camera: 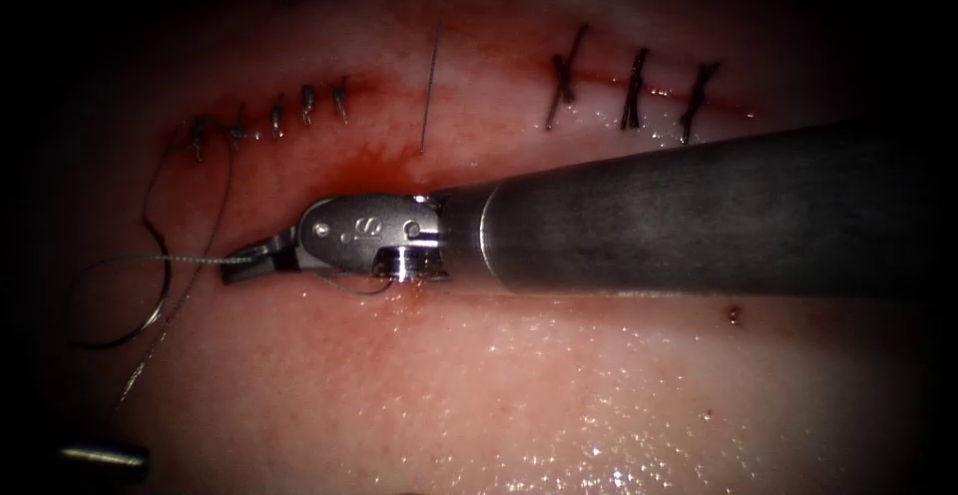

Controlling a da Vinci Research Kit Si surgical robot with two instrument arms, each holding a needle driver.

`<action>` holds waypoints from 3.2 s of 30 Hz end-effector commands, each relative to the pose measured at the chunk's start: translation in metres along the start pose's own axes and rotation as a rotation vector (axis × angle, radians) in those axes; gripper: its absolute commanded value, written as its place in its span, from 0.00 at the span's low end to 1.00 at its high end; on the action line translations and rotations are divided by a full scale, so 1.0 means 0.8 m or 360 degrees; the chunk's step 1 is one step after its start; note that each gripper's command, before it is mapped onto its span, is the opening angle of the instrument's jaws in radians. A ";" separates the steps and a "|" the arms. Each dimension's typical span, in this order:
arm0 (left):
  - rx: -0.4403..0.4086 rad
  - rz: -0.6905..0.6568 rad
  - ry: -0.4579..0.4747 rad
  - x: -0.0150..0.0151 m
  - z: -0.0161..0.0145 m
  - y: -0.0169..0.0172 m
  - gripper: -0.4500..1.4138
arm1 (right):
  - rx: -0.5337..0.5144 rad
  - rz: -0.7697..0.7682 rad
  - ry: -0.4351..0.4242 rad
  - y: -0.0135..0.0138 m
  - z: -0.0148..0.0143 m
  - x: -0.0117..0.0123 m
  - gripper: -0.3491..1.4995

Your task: Wound Closure

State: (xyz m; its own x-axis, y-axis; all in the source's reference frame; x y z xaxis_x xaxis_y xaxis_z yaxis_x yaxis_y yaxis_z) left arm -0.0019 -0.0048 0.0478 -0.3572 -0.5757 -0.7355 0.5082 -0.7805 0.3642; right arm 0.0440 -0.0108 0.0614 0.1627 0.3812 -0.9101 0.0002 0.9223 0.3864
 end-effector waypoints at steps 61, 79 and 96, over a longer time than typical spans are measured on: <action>0.0431 -0.0217 -0.1028 -0.0202 0.0140 0.0014 0.00 | -0.0134 0.0024 0.0070 0.0007 -0.0158 0.0011 0.90; 0.0369 -0.0065 -0.0885 -0.0195 0.0155 -0.0002 0.00 | -0.0321 -0.0027 0.0105 0.0101 -0.0129 -0.0063 0.00; 0.0296 -0.0146 -0.0703 -0.0196 0.0174 -0.0042 0.00 | -0.0214 0.0069 0.0324 0.0108 -0.0042 -0.0103 0.00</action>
State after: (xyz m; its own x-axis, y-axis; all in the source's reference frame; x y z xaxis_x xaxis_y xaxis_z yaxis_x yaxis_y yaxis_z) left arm -0.0087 0.0043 0.0656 -0.7114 -0.5200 -0.4727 0.3276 -0.8405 0.4316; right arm 0.0387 -0.0052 0.0715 -0.0500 0.4120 -0.9098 -0.1368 0.8995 0.4149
